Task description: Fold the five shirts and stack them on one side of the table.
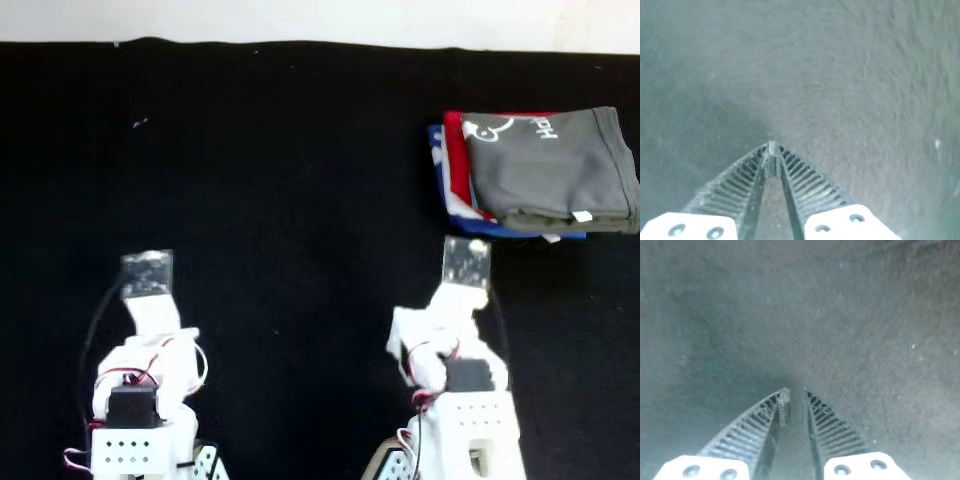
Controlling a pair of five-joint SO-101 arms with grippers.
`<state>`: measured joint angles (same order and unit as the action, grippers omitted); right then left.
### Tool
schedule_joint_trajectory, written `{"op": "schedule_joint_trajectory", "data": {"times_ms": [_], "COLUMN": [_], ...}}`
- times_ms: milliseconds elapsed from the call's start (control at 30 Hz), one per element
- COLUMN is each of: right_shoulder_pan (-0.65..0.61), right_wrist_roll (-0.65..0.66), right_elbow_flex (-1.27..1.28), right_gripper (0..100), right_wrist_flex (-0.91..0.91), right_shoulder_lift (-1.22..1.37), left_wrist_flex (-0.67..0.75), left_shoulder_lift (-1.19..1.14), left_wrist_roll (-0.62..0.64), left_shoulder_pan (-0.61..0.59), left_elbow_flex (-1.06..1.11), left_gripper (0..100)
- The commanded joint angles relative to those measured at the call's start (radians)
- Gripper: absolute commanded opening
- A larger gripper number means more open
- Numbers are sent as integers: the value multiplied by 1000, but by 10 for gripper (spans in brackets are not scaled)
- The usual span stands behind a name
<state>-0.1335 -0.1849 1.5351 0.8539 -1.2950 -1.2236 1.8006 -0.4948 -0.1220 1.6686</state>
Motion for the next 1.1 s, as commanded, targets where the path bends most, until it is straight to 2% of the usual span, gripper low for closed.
{"op": "schedule_joint_trajectory", "data": {"times_ms": [0, 167, 300, 567, 633, 800, 1067], "right_shoulder_pan": [-5, -5, -5, -5, -5, -5, -5], "right_wrist_roll": [71, 101, 97, 95, 95, 95, 94], "right_elbow_flex": [94, 237, 274, 274, 274, 274, 272], "right_gripper": [56, 56, 56, 56, 56, 56, 52], "right_wrist_flex": [-18, 16, 133, 329, 349, 371, 390], "right_shoulder_lift": [-133, -335, -483, -527, -527, -526, -527], "left_wrist_flex": [-9, -20, -112, -110, -110, -112, -112], "left_shoulder_lift": [10, 10, 10, 10, 10, 12, 10], "left_wrist_roll": [25, 250, 272, 275, 318, 497, 509], "left_shoulder_pan": [22, 28, 24, 33, 68, 61, -30], "left_elbow_flex": [-5, 5, 27, 25, 25, 22, 22], "left_gripper": [9, 9, 9, 11, 10, 10, 13]}}
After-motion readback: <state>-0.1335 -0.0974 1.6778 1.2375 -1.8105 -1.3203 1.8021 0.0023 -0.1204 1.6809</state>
